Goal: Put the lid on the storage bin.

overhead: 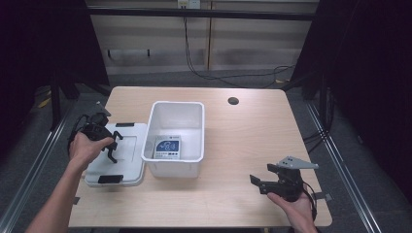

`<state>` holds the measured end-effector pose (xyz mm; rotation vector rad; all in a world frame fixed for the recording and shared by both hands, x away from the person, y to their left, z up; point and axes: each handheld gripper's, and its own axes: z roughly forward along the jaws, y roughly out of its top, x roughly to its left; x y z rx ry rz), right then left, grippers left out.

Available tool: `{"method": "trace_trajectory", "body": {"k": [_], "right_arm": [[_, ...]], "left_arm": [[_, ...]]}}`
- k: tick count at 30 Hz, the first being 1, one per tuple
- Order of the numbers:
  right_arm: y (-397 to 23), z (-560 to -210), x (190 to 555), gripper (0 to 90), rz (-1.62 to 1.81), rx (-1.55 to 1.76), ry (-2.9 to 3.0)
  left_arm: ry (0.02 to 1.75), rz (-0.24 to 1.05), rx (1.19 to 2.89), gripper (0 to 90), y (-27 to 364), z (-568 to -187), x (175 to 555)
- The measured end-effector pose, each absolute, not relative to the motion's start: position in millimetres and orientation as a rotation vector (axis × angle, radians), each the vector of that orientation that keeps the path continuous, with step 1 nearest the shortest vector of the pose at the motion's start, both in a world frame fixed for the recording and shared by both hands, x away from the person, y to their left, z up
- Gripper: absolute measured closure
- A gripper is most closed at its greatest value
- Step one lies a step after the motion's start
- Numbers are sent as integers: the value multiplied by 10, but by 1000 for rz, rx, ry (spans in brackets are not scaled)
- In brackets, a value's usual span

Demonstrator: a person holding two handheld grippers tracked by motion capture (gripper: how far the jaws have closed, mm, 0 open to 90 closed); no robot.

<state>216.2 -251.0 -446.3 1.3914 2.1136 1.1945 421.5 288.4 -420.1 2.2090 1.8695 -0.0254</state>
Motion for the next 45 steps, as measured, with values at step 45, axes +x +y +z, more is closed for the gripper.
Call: {"method": "trace_trajectory", "body": {"k": [45], "right_arm": [[-2520, -4466, 2171, 173, 1197, 1411, 2115]], "left_arm": [[1857, 14, 2212, 847, 3044, -3807, 4113]]}}
